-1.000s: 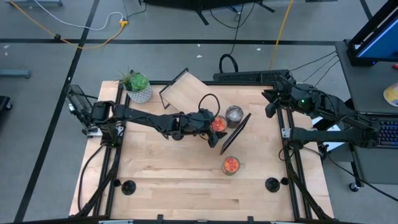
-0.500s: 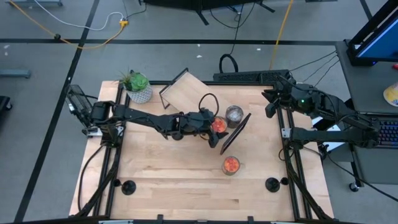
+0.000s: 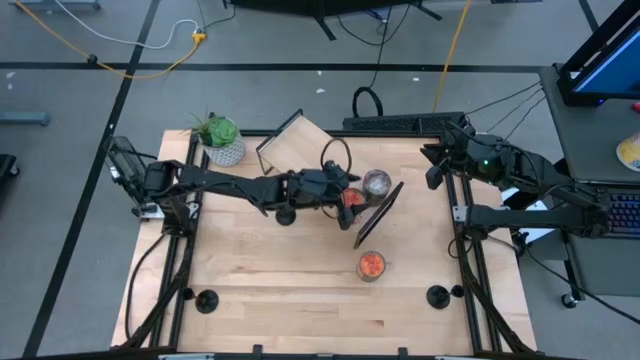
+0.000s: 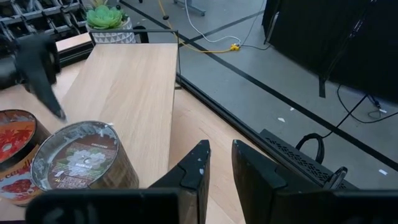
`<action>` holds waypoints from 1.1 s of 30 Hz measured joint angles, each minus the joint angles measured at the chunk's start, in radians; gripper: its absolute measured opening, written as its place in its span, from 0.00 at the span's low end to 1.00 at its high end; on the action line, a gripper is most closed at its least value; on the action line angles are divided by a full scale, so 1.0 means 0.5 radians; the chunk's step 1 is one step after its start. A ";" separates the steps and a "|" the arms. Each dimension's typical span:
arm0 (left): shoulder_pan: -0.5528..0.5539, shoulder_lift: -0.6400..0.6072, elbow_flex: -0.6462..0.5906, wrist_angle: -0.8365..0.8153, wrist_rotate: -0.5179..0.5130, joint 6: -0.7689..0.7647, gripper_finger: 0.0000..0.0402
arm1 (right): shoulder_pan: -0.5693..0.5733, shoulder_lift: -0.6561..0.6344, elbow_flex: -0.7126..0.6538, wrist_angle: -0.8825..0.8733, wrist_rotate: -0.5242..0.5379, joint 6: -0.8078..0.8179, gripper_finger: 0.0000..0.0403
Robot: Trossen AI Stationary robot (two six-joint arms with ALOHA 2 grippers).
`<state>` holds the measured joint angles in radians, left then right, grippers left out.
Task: Pick & Place candle stick holders
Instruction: Put the top orange scented candle on the shelf, then put the orange scented candle on the shelf
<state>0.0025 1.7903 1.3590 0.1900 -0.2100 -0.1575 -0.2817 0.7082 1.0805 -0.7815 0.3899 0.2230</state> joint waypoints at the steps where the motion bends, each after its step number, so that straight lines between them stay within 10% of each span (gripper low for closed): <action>1: 0.010 -0.035 0.023 -0.047 0.000 0.025 0.99 | 0.000 0.000 0.000 0.000 0.000 -0.001 0.15; 10: 0.016 -0.489 0.067 -0.679 -0.052 0.055 0.99 | 0.005 -0.005 0.000 -0.018 -0.028 -0.067 0.15; 18: -0.170 -0.724 0.061 -1.208 -0.083 -0.150 0.99 | 0.047 0.012 0.000 -0.008 -0.585 -0.024 0.15; 33: -0.635 -0.987 -0.171 -1.380 -0.475 -0.372 0.99 | 0.712 0.074 0.001 0.310 -0.779 0.434 0.14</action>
<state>-0.3149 1.2968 1.2736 -0.4998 -0.4476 -0.3434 0.0743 0.7453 1.0809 -0.6265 0.0006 0.4400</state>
